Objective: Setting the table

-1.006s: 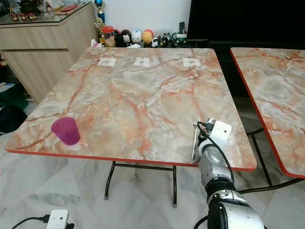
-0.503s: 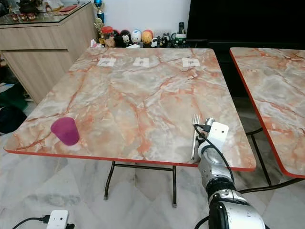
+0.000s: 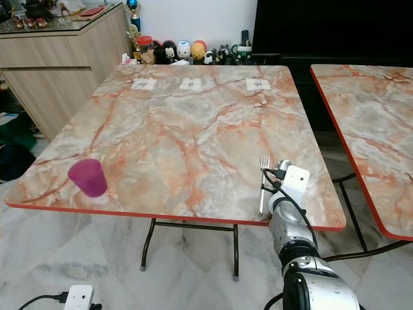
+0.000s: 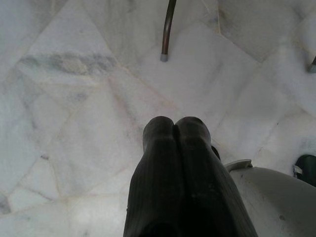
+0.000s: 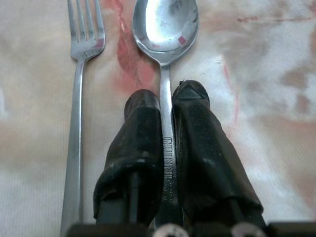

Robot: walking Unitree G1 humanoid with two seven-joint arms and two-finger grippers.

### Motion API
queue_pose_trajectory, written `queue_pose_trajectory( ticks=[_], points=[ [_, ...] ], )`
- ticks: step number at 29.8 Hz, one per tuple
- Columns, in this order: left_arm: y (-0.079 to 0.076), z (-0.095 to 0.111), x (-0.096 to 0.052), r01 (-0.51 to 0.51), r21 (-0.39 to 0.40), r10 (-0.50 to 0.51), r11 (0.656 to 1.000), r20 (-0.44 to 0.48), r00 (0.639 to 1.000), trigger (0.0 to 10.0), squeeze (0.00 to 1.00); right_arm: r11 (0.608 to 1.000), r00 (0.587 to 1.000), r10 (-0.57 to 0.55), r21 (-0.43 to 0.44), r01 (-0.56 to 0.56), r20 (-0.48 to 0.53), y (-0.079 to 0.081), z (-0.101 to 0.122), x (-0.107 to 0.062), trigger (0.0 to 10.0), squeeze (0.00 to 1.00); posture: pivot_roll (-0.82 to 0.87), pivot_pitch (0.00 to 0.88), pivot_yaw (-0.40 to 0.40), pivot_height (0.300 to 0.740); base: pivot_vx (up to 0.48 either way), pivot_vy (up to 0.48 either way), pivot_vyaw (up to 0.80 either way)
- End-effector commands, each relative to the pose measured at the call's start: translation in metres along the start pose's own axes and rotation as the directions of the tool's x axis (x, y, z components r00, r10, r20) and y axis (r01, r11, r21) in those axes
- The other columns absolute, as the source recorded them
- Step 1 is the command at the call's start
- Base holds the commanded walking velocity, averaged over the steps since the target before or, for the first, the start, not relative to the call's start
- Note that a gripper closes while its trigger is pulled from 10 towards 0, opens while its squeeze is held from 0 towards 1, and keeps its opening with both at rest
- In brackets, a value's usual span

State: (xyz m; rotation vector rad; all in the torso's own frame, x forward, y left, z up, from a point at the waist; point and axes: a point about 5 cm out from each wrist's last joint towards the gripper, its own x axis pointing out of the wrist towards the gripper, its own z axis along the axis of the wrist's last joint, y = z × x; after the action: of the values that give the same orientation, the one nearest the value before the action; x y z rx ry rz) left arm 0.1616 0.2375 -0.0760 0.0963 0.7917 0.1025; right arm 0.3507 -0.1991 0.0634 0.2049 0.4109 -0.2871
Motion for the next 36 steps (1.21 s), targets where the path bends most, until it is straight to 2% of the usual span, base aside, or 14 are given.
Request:
queue_pose_trajectory(
  ticks=[1, 13, 16, 17, 18, 19, 20, 21, 24, 26, 29, 30, 34, 36],
  points=[
    [0.000, -0.005, -0.002, 0.000, -0.015, 0.000, 1.000, -0.023, 1.000, 10.0, 0.00, 1.000, 0.999, 0.014, -0.019, -0.014, -0.048, 0.005, -0.010, -0.001, 0.0, 0.00, 0.02, 0.012, 0.024, 0.740, 0.000, 0.000, 0.00],
    [-0.001, -0.005, -0.001, 0.007, -0.016, -0.007, 1.000, -0.025, 1.000, 10.0, 0.00, 1.000, 0.999, -0.015, -0.028, 0.013, -0.052, 0.002, -0.016, -0.002, 0.0, 0.00, 0.02, 0.004, 0.024, 0.740, 0.000, 0.000, 0.00],
    [-0.002, -0.005, -0.001, 0.006, -0.016, -0.007, 1.000, -0.025, 1.000, 10.0, 0.00, 0.999, 0.999, -0.043, -0.032, 0.042, -0.016, -0.001, -0.012, -0.002, 0.0, 0.00, 0.02, 0.003, 0.024, 0.740, 0.000, 0.000, 0.00],
    [-0.001, -0.005, -0.001, 0.004, -0.016, -0.005, 1.000, -0.025, 1.000, 10.0, 0.00, 0.998, 0.997, -0.063, -0.027, 0.065, 0.048, -0.004, -0.004, -0.002, 0.0, 0.00, 0.02, 0.003, 0.024, 0.740, 0.000, 0.000, 0.00],
    [-0.001, -0.005, -0.001, 0.003, -0.017, -0.004, 1.000, -0.025, 1.000, 10.0, 0.00, 0.997, 0.994, -0.070, -0.014, 0.071, 0.088, -0.005, 0.000, -0.003, 3.2, 0.00, 0.03, 0.002, 0.022, 0.740, 0.000, 0.000, 0.00],
    [-0.001, -0.005, -0.001, 0.002, -0.017, -0.003, 1.000, -0.025, 1.000, 10.0, 0.00, 0.997, 0.990, -0.071, 0.002, 0.071, 0.123, -0.005, 0.004, -0.003, 4.5, 0.00, 0.03, 0.002, 0.022, 0.740, 0.000, 0.000, 0.00],
    [-0.001, -0.005, -0.001, 0.002, -0.017, -0.002, 1.000, -0.025, 1.000, 10.0, 0.00, 0.998, 0.986, -0.070, 0.014, 0.069, 0.152, -0.005, 0.008, -0.004, 9.3, 0.00, 0.03, 0.002, 0.022, 0.740, 0.000, 0.000, 0.00],
    [-0.001, -0.005, -0.001, 0.000, -0.018, -0.001, 1.000, -0.025, 1.000, 10.0, 0.00, 0.998, 0.980, -0.069, 0.012, 0.068, 0.189, -0.005, 0.012, -0.005, 10.0, 0.00, 0.03, 0.002, 0.022, 0.740, 0.000, 0.000, 0.00],
    [-0.001, -0.006, -0.002, -0.003, -0.017, 0.002, 1.000, -0.026, 1.000, 10.0, 0.00, 0.998, 0.948, -0.048, -0.017, 0.056, 0.316, -0.005, 0.023, -0.011, 10.0, 0.00, 0.02, 0.003, 0.021, 0.740, 0.000, 0.000, 0.00],
    [-0.001, -0.006, -0.002, -0.005, -0.015, 0.005, 1.000, -0.026, 1.000, 10.0, 0.00, 0.999, 0.932, -0.009, -0.040, 0.026, 0.362, -0.004, 0.026, -0.015, 10.0, 0.00, 0.02, 0.003, 0.021, 0.740, 0.000, 0.000, 0.00],
    [-0.001, -0.006, -0.002, -0.007, -0.014, 0.007, 1.000, -0.026, 1.000, 10.0, 0.00, 0.998, 0.919, 0.038, -0.068, -0.013, 0.393, -0.003, 0.028, -0.019, 10.0, 0.00, 0.02, 0.001, 0.020, 0.740, 0.000, 0.000, 0.00],
    [-0.001, -0.006, -0.001, -0.007, -0.010, 0.007, 1.000, -0.030, 1.000, 10.0, 0.00, 0.991, 0.895, 0.104, -0.124, -0.055, 0.434, 0.000, 0.031, -0.025, 10.0, 0.00, 0.02, 0.001, 0.020, 0.740, 0.000, 0.000, 0.00],
    [-0.002, -0.007, -0.001, 0.001, -0.001, -0.001, 1.000, -0.037, 0.999, 10.0, 0.00, 0.975, 0.864, 0.183, -0.203, -0.096, 0.468, 0.005, 0.033, -0.033, 10.0, 0.00, 0.00, 0.000, 0.019, 0.740, 0.000, 0.000, 0.00],
    [-0.002, -0.008, -0.002, 0.001, 0.004, -0.001, 1.000, -0.040, 0.999, 10.0, 0.00, 0.956, 0.838, 0.258, -0.251, -0.150, 0.481, 0.013, 0.032, -0.043, 10.0, 0.00, 0.00, 0.000, 0.019, 0.740, 0.000, 0.000, 0.00]
  ],
)
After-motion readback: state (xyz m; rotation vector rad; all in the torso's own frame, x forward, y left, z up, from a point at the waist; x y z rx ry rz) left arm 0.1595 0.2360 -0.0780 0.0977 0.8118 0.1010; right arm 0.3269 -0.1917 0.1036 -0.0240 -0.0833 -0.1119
